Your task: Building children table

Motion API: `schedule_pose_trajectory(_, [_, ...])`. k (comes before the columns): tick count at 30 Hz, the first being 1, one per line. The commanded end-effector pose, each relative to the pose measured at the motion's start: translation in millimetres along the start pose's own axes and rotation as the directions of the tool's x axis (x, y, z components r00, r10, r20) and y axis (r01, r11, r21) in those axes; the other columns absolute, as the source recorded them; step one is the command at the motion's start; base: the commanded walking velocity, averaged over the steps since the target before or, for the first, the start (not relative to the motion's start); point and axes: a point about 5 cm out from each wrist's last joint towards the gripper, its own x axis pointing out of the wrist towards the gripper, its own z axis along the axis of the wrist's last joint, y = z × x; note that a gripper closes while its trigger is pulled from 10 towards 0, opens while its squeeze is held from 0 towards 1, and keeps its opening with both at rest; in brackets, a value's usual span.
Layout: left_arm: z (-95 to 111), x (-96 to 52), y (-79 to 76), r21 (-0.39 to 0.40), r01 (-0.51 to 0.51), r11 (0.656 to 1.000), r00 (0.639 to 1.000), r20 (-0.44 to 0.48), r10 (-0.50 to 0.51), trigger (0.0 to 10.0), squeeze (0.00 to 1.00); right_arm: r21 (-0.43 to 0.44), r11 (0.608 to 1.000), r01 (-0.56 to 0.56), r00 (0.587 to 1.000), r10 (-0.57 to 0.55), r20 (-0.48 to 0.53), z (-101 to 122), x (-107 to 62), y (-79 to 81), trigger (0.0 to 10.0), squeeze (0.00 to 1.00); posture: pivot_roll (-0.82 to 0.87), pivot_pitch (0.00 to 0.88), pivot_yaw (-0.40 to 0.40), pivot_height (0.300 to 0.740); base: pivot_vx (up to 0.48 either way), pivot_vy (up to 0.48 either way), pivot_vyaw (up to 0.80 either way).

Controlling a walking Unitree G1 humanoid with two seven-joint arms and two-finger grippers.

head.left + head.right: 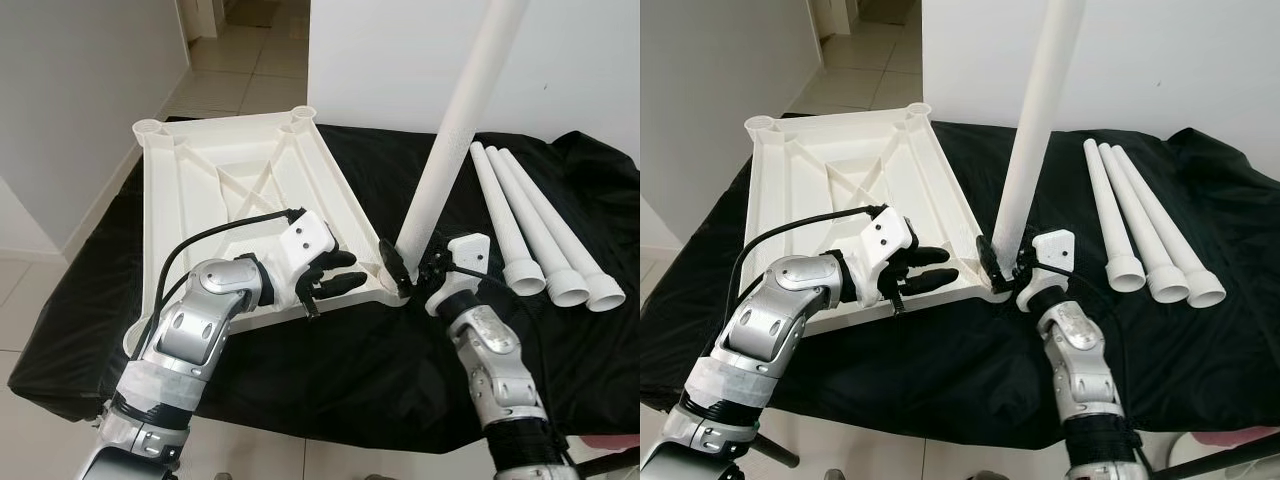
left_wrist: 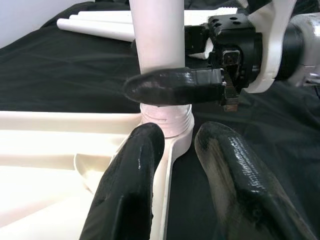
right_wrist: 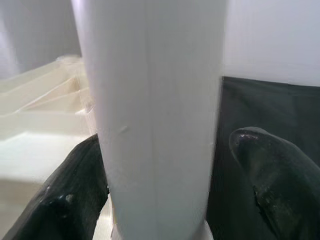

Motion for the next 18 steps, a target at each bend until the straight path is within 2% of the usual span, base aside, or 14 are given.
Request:
schedule_pose_trajectory(1, [1.2, 0.6, 2.3, 0.005, -0.069, 0.998, 0.998, 0.001, 0.069, 10.0, 0.0, 0.004, 1.0, -0.019, 1.0, 0.019, 0.009, 0.2, 0.8, -1.1, 10.0, 0.0, -0.07, 0.0, 0.009, 0.74, 0.0, 0.0, 0.0])
schedule_pose_trajectory(4, [0.0, 0.5, 3.3, 0.009, -0.076, 0.997, 0.997, -0.006, 0.076, 10.0, 0.0, -0.025, 0.995, -0.095, 0.995, 0.095, -0.004, 1.7, 9.0, -7.6, 10.0, 0.0, -0.07, 0.0, 0.014, 0.74, 0.0, 0.0, 0.0])
schedule_pose_trajectory(6, [0.0, 0.5, 3.3, 0.009, -0.076, 0.997, 0.997, -0.006, 0.076, 10.0, 0.0, -0.025, 0.995, -0.095, 0.995, 0.095, -0.004, 1.7, 9.0, -7.6, 10.0, 0.0, -0.07, 0.0, 0.014, 0.74, 0.0, 0.0, 0.0])
schedule_pose_trajectory(7, [-0.1, 1.0, 4.0, 0.009, -0.08, 0.997, 0.997, -0.005, 0.08, 10.0, 0.0, -0.031, 0.992, -0.125, 0.992, 0.125, -0.007, 2.4, 12.4, -8.5, 9.6, 0.0, -0.07, 0.0, 0.015, 0.74, 0.0, 0.0, 0.0])
schedule_pose_trajectory(8, [-0.1, 1.0, 4.0, 0.009, -0.08, 0.997, 0.997, -0.005, 0.08, 10.0, 0.0, -0.031, 0.992, -0.125, 0.992, 0.125, -0.007, 2.4, 12.4, -8.5, 9.6, 0.0, -0.07, 0.0, 0.015, 0.74, 0.0, 0.0, 0.0])
schedule_pose_trajectory(9, [1.1, 2.8, 3.2, 0.014, -0.075, 0.997, 0.997, -0.001, 0.075, 10.0, 0.0, -0.044, 0.988, -0.151, 0.988, 0.15, -0.023, 0.8, 16.4, -9.4, 4.0, 0.0, -0.06, 0.0, 0.012, 0.74, 0.0, 0.0, 0.0])
schedule_pose_trajectory(10, [2.1, 3.9, 2.2, 0.017, -0.07, 0.997, 0.998, 0.003, 0.07, 10.0, 0.0, -0.051, 0.986, -0.16, 0.987, 0.159, -0.034, -0.7, 18.6, -10.4, 1.5, 0.0, -0.05, 0.0, 0.01, 0.74, 0.0, 0.0, 0.0])
schedule_pose_trajectory(11, [2.1, 3.9, 2.2, 0.017, -0.07, 0.997, 0.998, 0.003, 0.07, 10.0, 0.0, -0.051, 0.986, -0.16, 0.987, 0.159, -0.034, -0.7, 18.6, -10.4, 1.5, 0.0, -0.05, 0.0, 0.01, 0.74, 0.0, 0.0, 0.0])
schedule_pose_trajectory(12, [2.7, 4.6, 1.1, 0.02, -0.066, 0.998, 0.998, 0.005, 0.066, 10.0, 0.0, -0.055, 0.985, -0.165, 0.986, 0.163, -0.041, -1.8, 19.5, -11.1, 0.0, 0.0, -0.05, 0.0, 0.01, 0.74, 0.0, 0.0, 0.0])
schedule_pose_trajectory(18, [2.7, 3.3, 1.6, 0.021, -0.065, 0.998, 0.998, 0.004, 0.065, 10.0, 0.0, -0.056, 0.985, -0.162, 0.986, 0.159, -0.049, -4.2, 16.6, -14.9, 0.0, 0.0, -0.05, 0.0, 0.01, 0.74, 0.0, 0.0, 0.0])
